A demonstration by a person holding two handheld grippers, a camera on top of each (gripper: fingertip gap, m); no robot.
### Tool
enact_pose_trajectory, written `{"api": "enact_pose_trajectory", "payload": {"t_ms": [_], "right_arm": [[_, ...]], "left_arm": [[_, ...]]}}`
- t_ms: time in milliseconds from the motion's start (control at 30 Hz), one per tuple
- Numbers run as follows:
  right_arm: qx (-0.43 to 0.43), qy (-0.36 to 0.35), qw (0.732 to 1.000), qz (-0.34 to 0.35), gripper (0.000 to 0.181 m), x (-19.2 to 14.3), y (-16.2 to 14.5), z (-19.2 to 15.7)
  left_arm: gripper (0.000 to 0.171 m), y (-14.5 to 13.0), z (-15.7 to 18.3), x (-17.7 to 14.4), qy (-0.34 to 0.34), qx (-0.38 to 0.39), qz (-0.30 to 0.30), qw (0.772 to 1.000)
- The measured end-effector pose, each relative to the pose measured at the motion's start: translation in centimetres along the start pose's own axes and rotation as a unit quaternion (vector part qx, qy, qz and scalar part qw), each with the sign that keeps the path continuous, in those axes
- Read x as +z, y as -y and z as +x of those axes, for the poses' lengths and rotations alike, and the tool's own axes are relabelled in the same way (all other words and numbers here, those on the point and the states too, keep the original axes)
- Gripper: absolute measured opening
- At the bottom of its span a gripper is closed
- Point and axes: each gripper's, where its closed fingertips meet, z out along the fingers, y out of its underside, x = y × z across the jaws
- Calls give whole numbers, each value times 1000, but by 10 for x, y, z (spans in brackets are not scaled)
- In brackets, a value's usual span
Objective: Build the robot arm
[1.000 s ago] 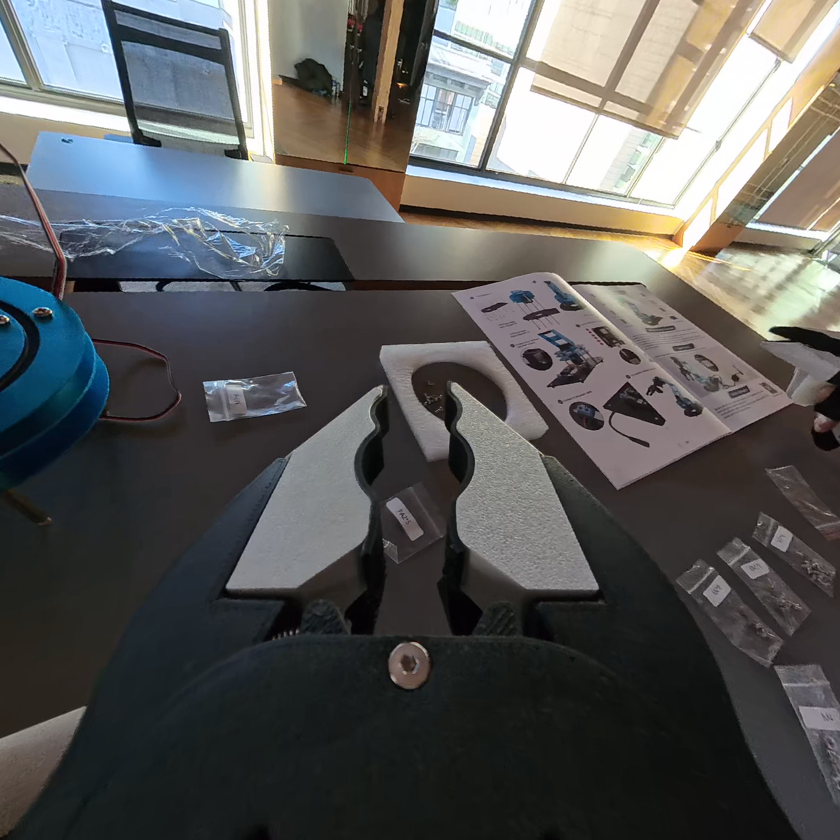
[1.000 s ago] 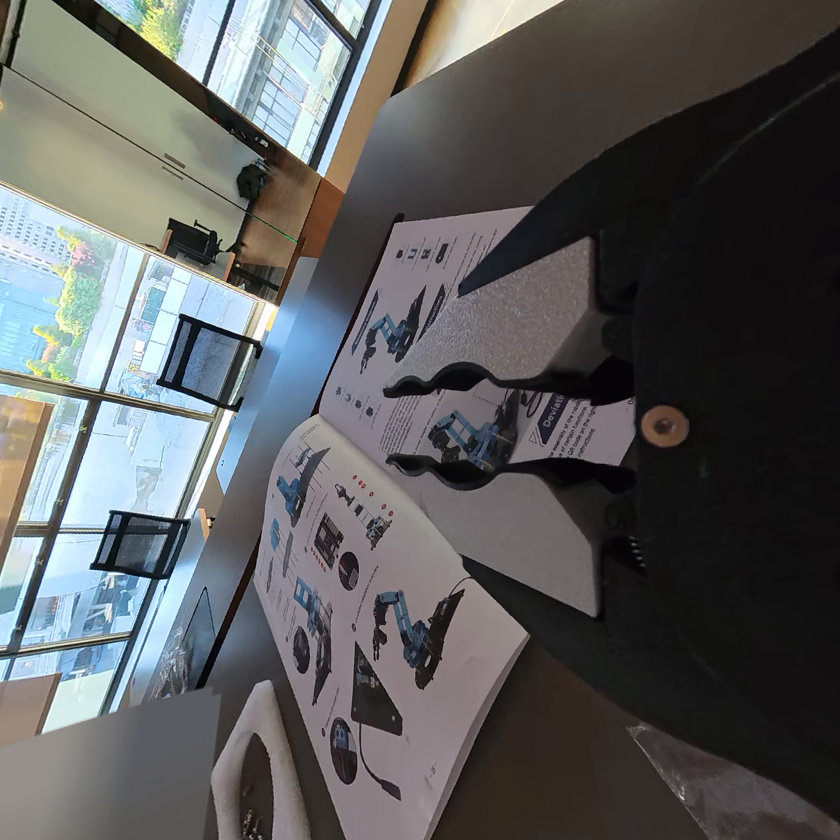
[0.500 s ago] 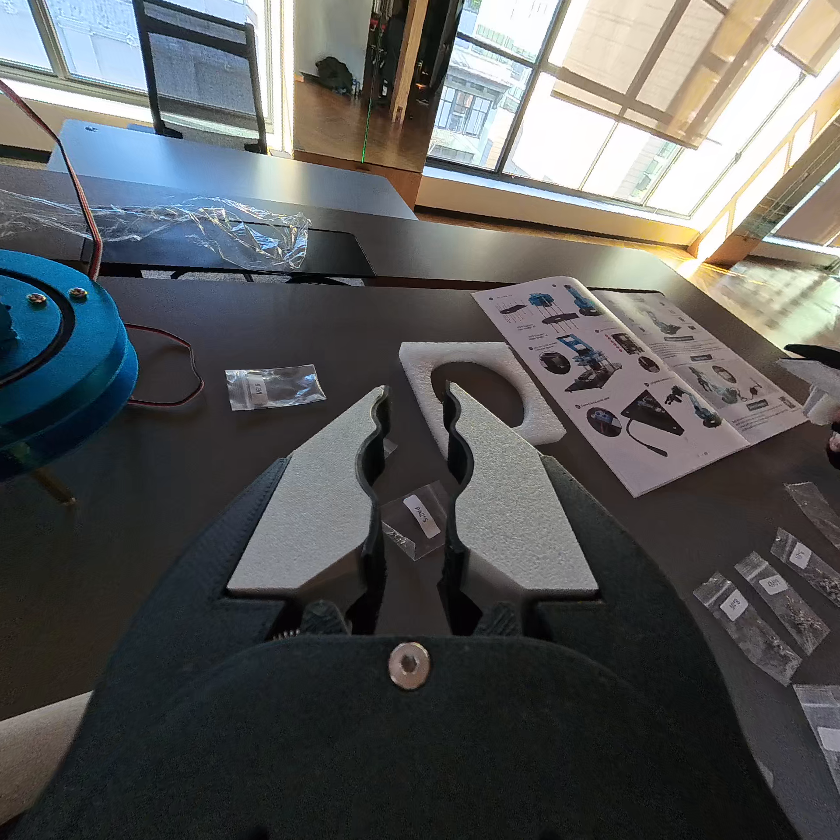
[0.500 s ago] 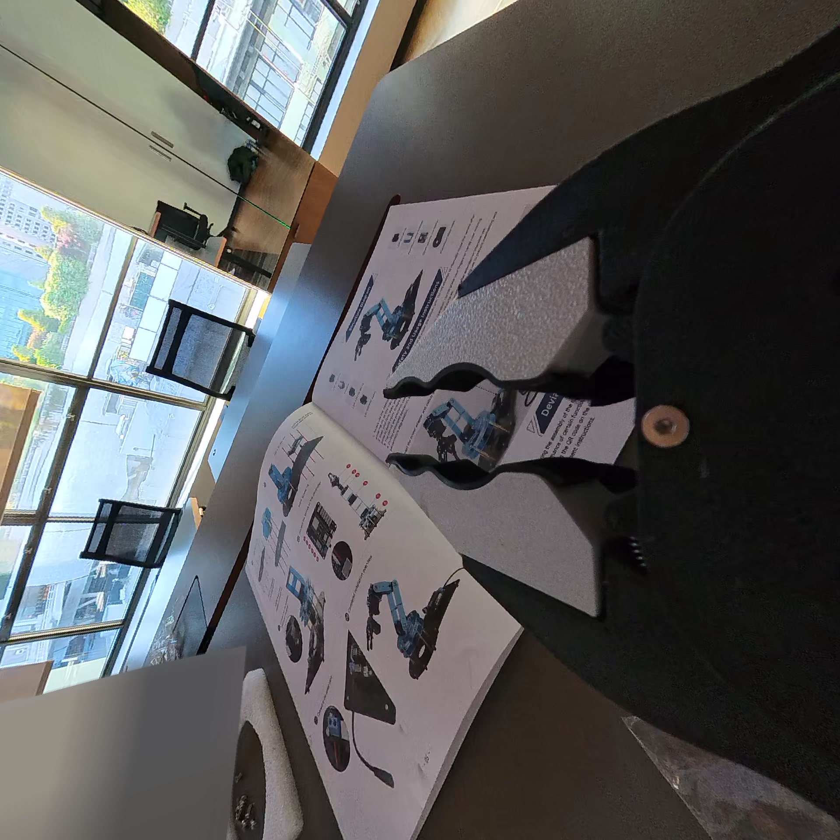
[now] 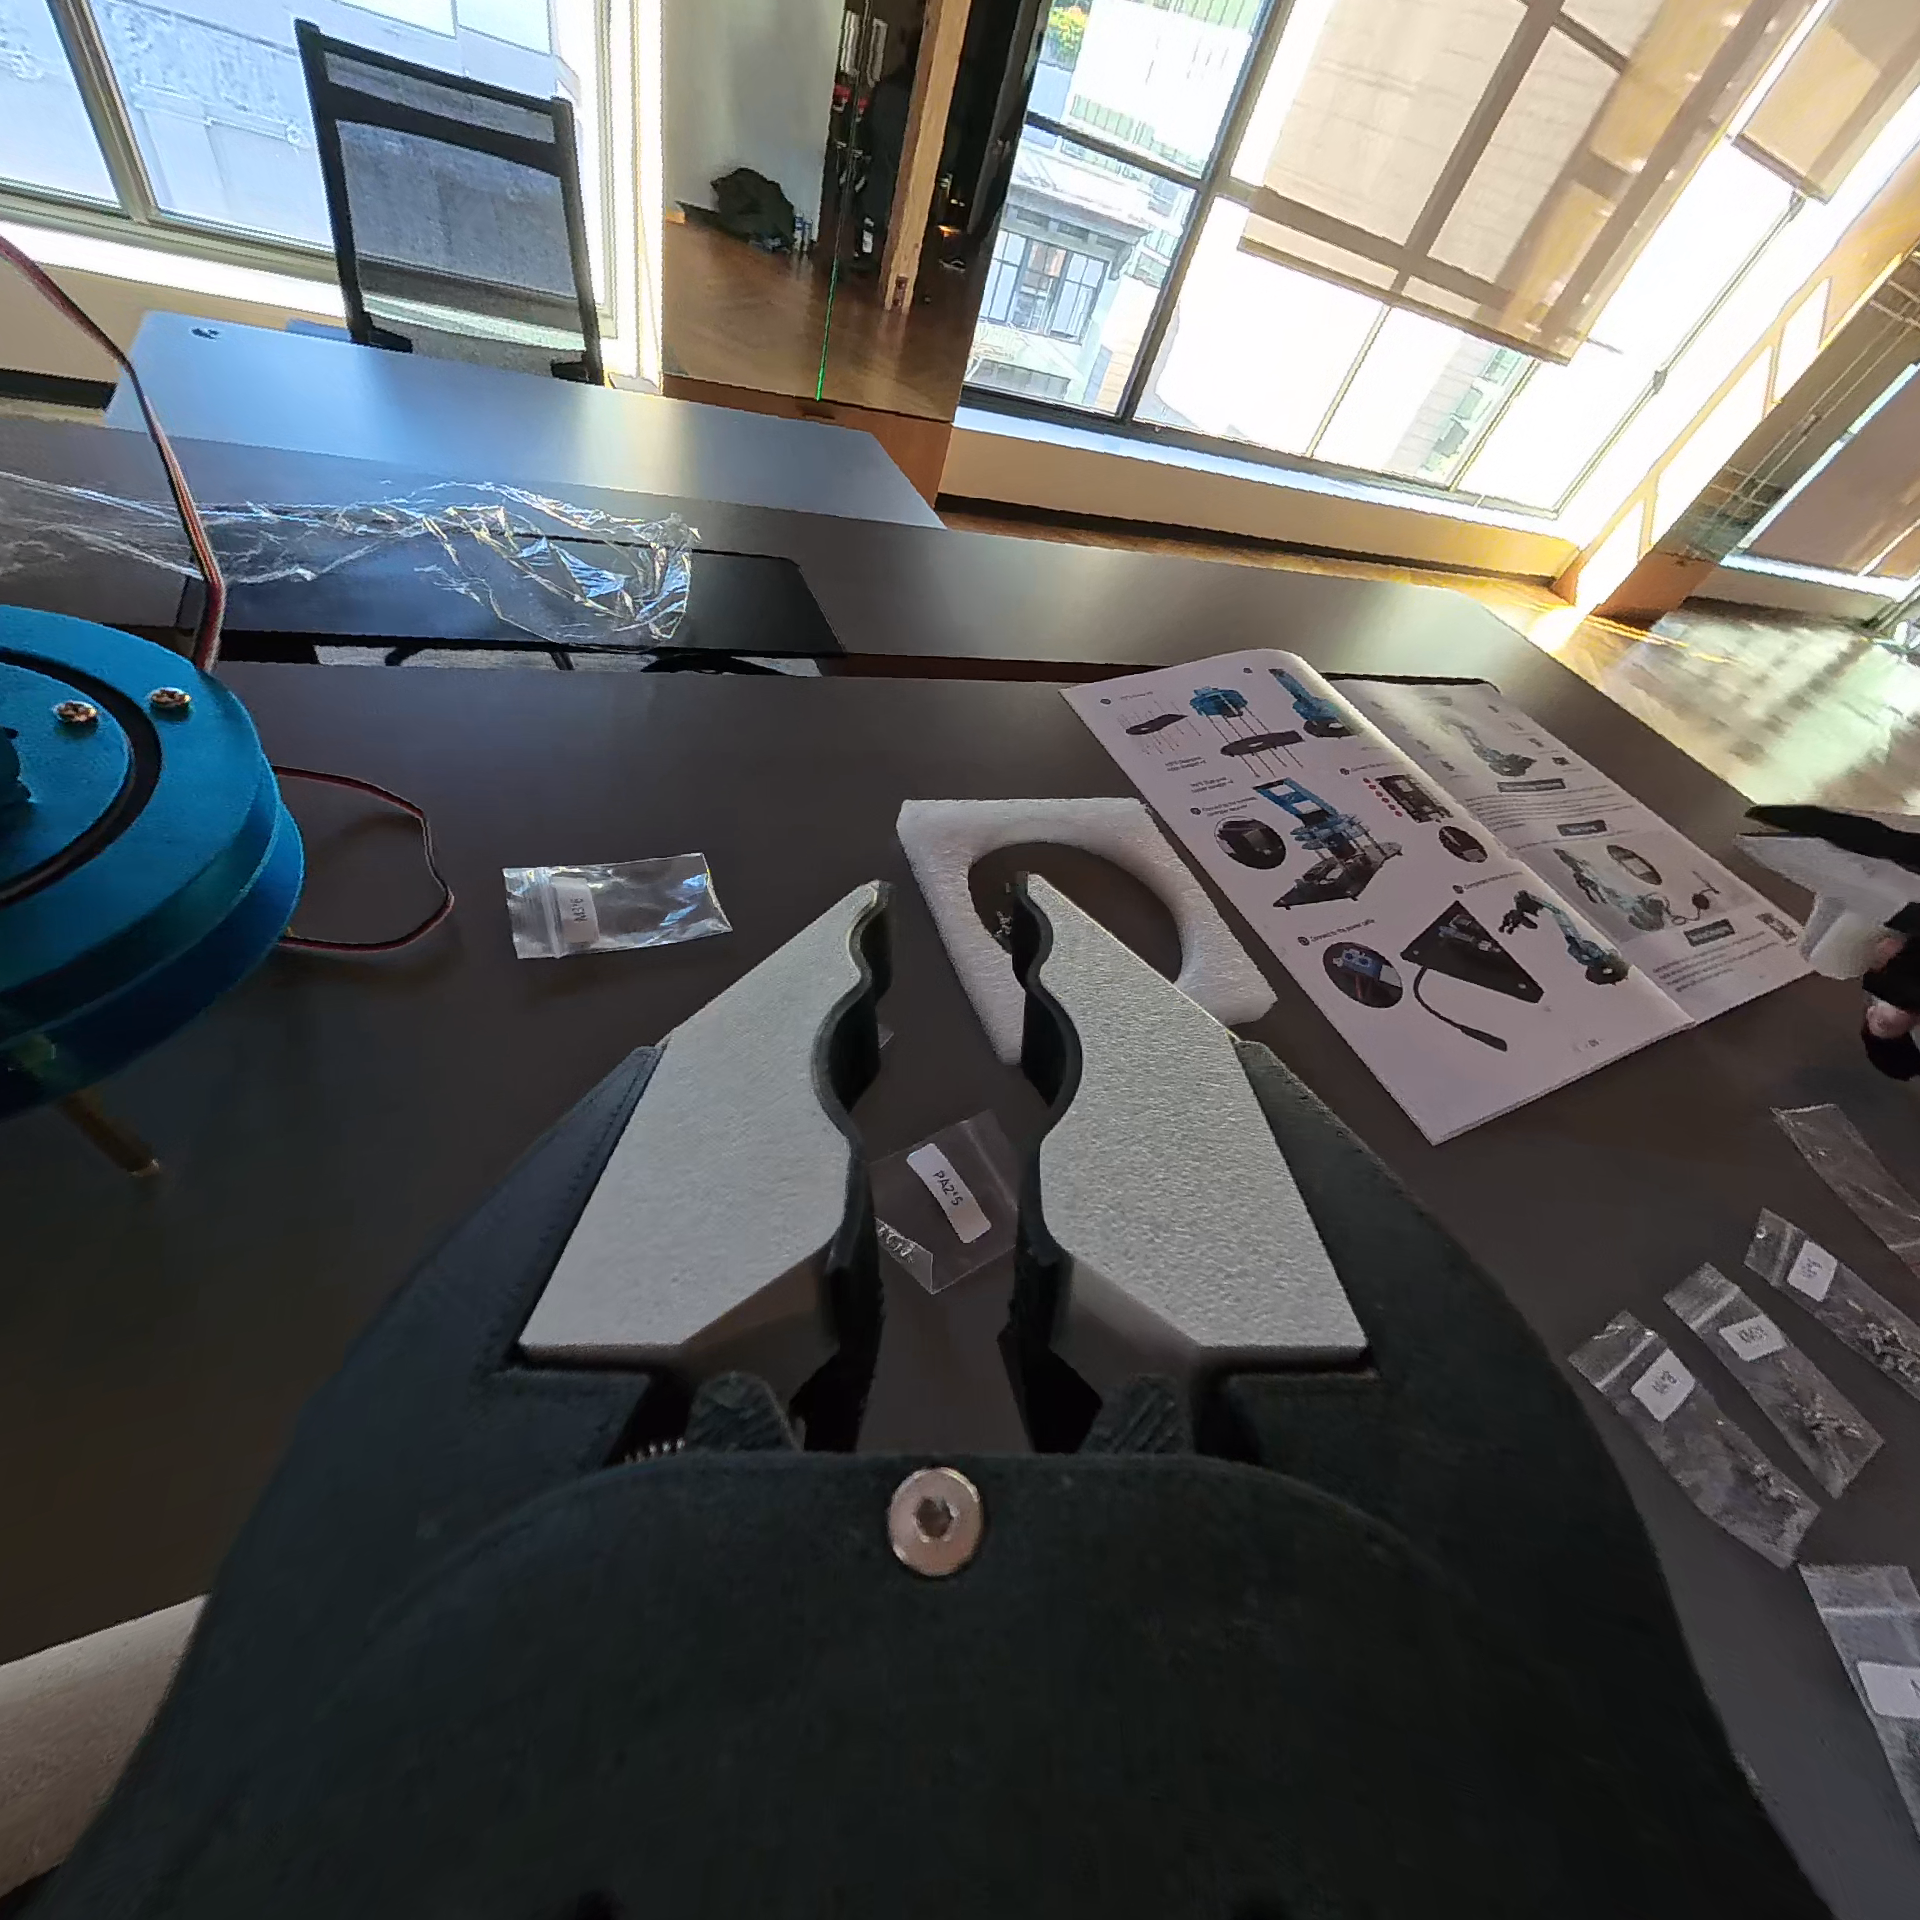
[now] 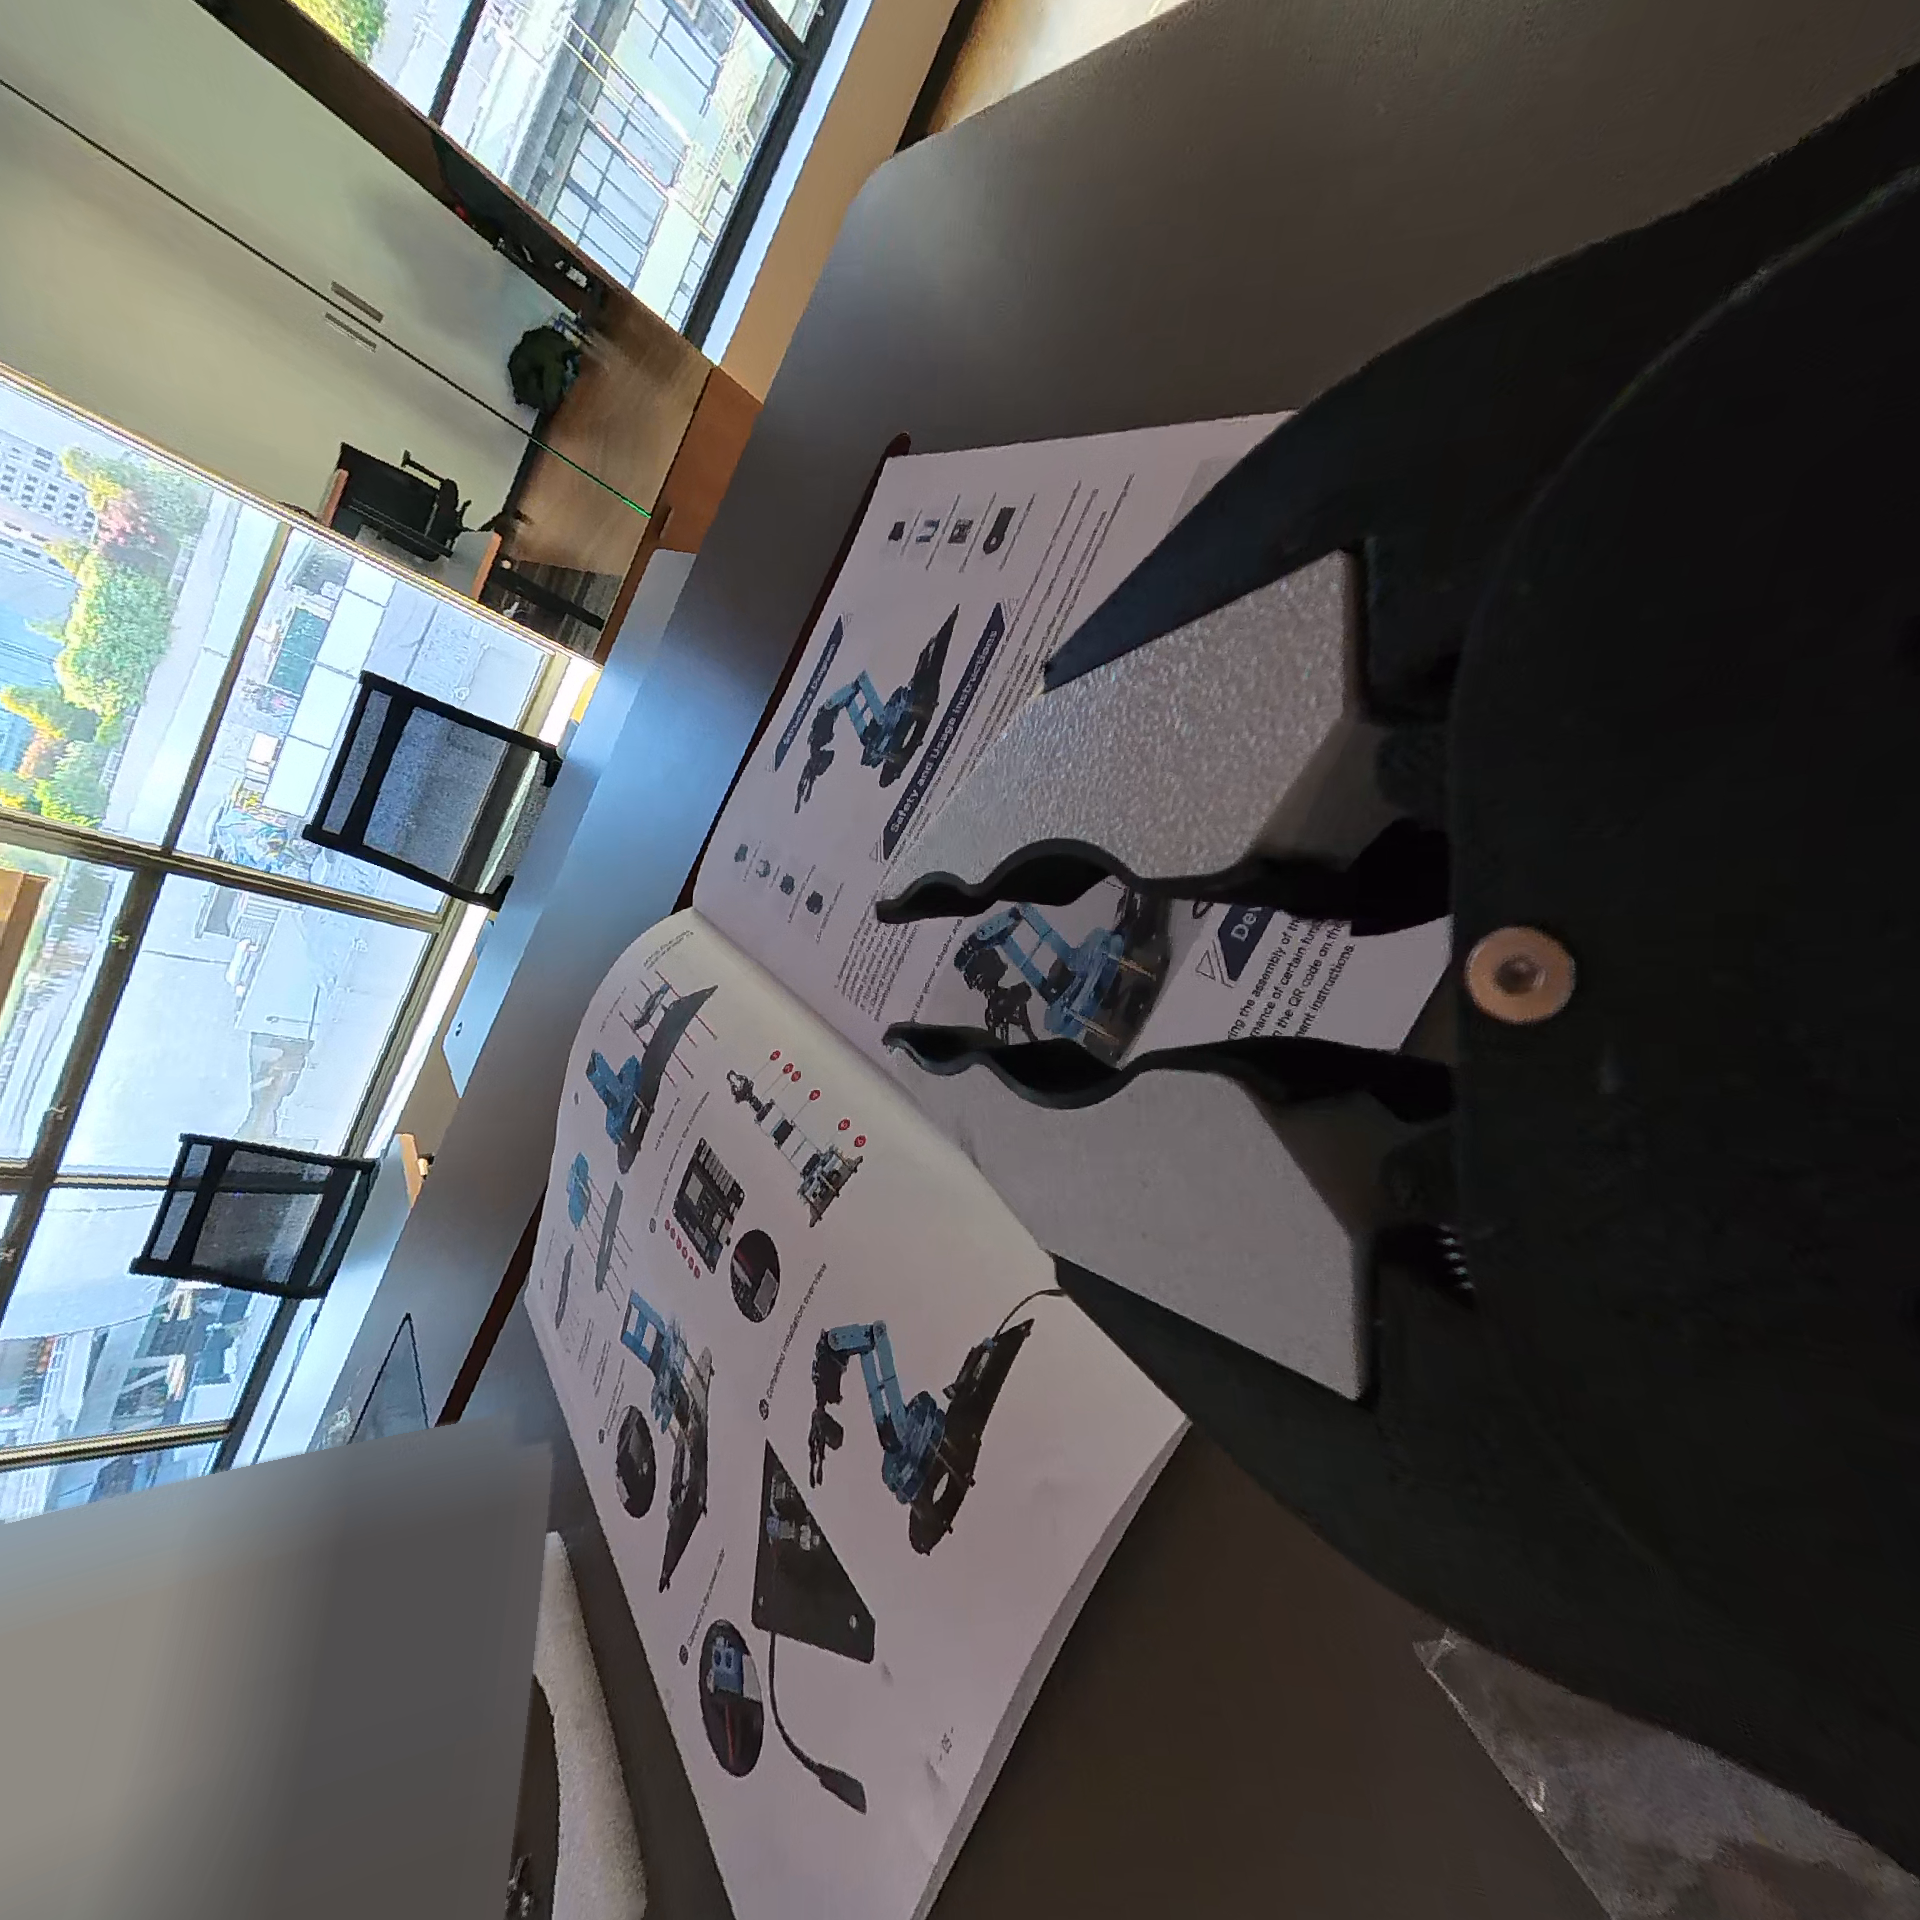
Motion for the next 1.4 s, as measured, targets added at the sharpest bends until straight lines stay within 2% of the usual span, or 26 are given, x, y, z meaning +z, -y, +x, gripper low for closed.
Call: {"api": "enact_pose_trajectory", "payload": {"t_ms": [400, 600, 700, 767, 867, 1000, 1133, 1267, 1400], "right_arm": [[-23, 9, 1000, -9, 12, 4, -4, -6], [-42, 11, 999, 3, 1, 5, 0, -8], [-48, 10, 998, 26, 0, 3, 8, -11], [-59, 4, 997, 47, 0, -1, 17, -12], [-61, 12, 995, 75, 0, -7, 25, -19], [-36, 23, 995, 94, 0, -9, 30, -21], [-12, 25, 994, 105, 0, -9, 32, -16], [5, 9, 992, 126, 0, -16, 38, -7], [-4, 9, 991, 136, 0, -18, 44, -13]], "left_arm": [[20, 2, 8, 0, -4, 13, 2, 1000], [19, 4, 20, -2, -13, 25, 1, 1000], [13, 9, 24, -5, -7, 49, 8, 999], [0, 9, 35, -6, -32, 54, 7, 998], [0, 12, 57, -8, -80, 47, 15, 996], [0, 21, 57, -11, -38, 116, 42, 992], [0, 42, 66, -16, -5, 202, 78, 976], [0, 62, 90, -31, -9, 199, 62, 978], [0, 77, 124, -74, -16, 172, 71, 982]]}}
